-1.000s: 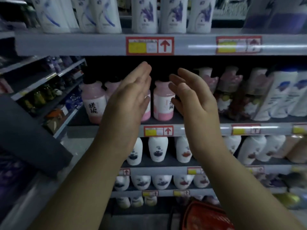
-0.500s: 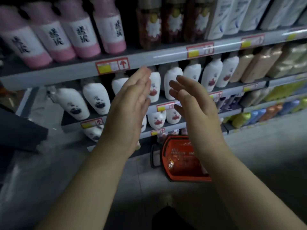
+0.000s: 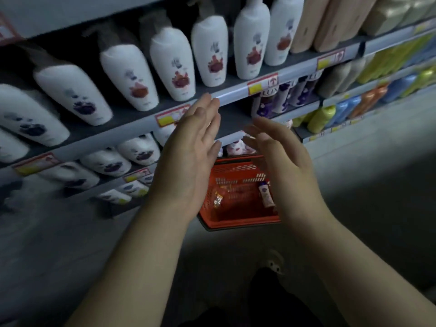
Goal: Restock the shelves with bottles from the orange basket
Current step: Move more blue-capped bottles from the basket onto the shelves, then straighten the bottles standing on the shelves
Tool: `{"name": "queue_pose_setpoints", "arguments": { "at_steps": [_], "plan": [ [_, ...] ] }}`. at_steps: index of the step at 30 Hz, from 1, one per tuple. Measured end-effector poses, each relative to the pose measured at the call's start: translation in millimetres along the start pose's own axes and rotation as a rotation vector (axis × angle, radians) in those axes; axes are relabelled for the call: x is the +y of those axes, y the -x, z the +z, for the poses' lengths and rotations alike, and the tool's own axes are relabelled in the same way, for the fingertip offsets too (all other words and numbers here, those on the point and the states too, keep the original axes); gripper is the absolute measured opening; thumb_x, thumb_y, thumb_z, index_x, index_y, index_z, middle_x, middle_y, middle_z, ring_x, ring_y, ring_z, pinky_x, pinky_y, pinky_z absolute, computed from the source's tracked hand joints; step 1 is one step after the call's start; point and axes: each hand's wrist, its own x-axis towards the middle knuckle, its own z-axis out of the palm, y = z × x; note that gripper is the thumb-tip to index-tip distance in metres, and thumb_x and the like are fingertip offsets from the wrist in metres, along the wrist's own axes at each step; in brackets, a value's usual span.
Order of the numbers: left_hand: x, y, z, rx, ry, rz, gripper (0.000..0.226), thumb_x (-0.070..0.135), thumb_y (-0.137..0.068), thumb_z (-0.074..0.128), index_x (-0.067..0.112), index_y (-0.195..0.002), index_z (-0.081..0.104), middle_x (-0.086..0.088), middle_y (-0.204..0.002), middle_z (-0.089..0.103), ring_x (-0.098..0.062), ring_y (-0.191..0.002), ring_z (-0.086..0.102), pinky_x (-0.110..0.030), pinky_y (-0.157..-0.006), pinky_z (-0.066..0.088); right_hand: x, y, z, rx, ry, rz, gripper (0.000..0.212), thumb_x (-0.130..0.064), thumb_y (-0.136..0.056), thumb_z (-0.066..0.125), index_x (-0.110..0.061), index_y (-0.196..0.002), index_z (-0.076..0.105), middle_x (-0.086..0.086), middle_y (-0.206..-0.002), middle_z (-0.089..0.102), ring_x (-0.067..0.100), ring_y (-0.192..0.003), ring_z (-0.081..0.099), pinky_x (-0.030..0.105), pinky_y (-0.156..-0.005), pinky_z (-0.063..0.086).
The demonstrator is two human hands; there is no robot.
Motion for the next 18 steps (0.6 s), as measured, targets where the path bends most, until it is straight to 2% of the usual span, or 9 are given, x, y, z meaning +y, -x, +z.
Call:
{"name": "queue_pose_setpoints", "arguments": {
  "at_steps": [2,5,8,10,13,18],
  "plan": [
    [-26.9,-30.2,17.9,0.017,0.063,-0.053,0.057,0.040,-0.088,0.042,0.024,-0.142,0.041,0.011,-0.145,0.046,-0.003,-0.133,0.040,-0.027,-0.102,0.033,21.4,-24.9,-27.7,-0.002,0.028,0.062,0.042,-0.036,-0.087,0.049,-0.024,-0.126,0.056,-0.011,-0.121,0.064,-0.006,-0.110,0.058,0.014,-0.093,0.047],
    [-71.9,-71.7,37.5,0.029,0.114,-0.094,0.061,0.042,-0.085,0.044,0.024,-0.143,0.040,0.009,-0.145,0.046,-0.002,-0.132,0.042,-0.026,-0.102,0.033,54.4,-60.5,-63.8,-0.024,0.045,0.151,0.030,-0.028,-0.096,0.050,-0.025,-0.125,0.057,-0.013,-0.119,0.064,-0.008,-0.108,0.058,0.011,-0.092,0.047],
    [-118.4,-105.4,45.0,0.070,0.136,-0.166,0.069,0.043,-0.079,0.046,0.025,-0.144,0.037,0.008,-0.145,0.047,-0.002,-0.131,0.042,-0.026,-0.099,0.034,94.0,-94.2,-87.3,-0.041,0.066,0.208,0.029,-0.039,-0.085,0.048,-0.036,-0.112,0.058,-0.016,-0.116,0.065,-0.006,-0.108,0.059,0.023,-0.098,0.046],
    [-151.5,-125.5,43.8,0.100,0.120,-0.221,0.070,0.044,-0.077,0.046,0.026,-0.144,0.037,0.008,-0.145,0.047,-0.003,-0.132,0.042,-0.028,-0.101,0.033,124.5,-114.8,-98.7,-0.028,0.064,0.262,0.031,-0.039,-0.087,0.049,-0.033,-0.115,0.059,-0.016,-0.116,0.065,-0.004,-0.108,0.059,0.027,-0.100,0.046],
    [-207.1,-157.2,33.3,0.160,0.057,-0.312,0.065,0.042,-0.081,0.053,0.029,-0.143,0.039,0.012,-0.143,0.048,-0.002,-0.129,0.044,-0.030,-0.107,0.029,180.5,-139.8,-107.5,0.012,0.114,0.336,0.033,-0.034,-0.094,0.049,-0.023,-0.124,0.059,-0.011,-0.120,0.064,0.000,-0.111,0.058,0.025,-0.100,0.045],
    [-312.9,-205.8,3.8,0.203,0.006,-0.497,0.049,0.035,-0.097,0.033,0.029,-0.145,0.036,0.013,-0.146,0.045,-0.003,-0.133,0.041,-0.034,-0.113,0.021,296.1,-171.3,-112.7,0.096,0.177,0.455,0.031,-0.029,-0.096,0.047,-0.021,-0.123,0.059,-0.009,-0.118,0.064,0.003,-0.112,0.057,0.033,-0.104,0.043]
  ]
}}
